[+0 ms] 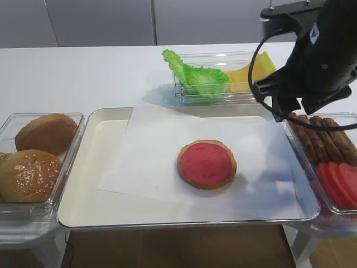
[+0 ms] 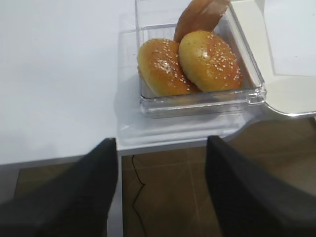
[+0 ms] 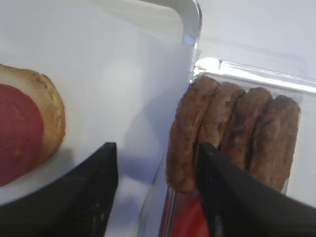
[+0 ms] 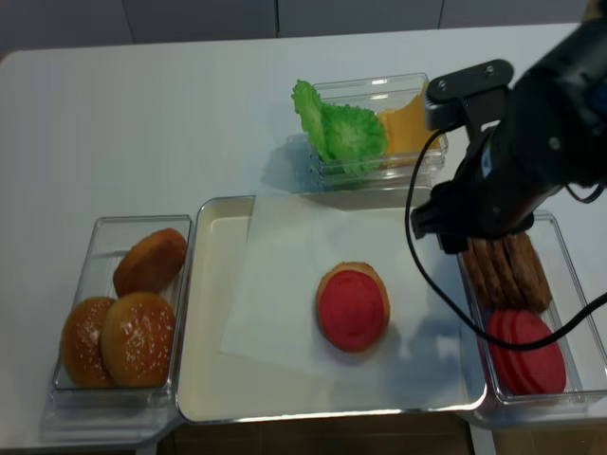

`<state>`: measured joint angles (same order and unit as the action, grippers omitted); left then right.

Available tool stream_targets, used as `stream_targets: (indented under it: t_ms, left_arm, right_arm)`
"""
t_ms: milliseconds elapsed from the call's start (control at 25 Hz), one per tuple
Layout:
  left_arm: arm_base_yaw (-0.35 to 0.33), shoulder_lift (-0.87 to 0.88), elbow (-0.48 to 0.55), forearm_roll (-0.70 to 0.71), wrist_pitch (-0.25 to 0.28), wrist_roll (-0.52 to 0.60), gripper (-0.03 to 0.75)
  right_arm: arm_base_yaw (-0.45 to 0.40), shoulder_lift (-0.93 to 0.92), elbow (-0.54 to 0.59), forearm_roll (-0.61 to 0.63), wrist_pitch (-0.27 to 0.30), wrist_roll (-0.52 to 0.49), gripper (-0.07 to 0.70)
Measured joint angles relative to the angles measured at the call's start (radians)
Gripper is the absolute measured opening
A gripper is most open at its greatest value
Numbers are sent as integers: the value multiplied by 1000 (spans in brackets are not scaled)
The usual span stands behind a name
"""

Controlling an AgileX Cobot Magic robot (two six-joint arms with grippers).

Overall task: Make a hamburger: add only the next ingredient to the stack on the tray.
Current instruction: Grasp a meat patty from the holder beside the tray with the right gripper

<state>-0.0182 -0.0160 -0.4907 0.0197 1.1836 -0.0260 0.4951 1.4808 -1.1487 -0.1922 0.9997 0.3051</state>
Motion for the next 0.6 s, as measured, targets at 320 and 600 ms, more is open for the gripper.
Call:
stream_targets:
  t_ms: [320, 600]
  left_arm:
    - [0, 0, 0, 0, 0, 0, 419]
    - [0, 0, 0, 0, 0, 0, 419]
  right_arm:
    - [4, 46, -1, -45, 13, 15, 398]
    - [4, 77, -1, -55, 13, 15, 398]
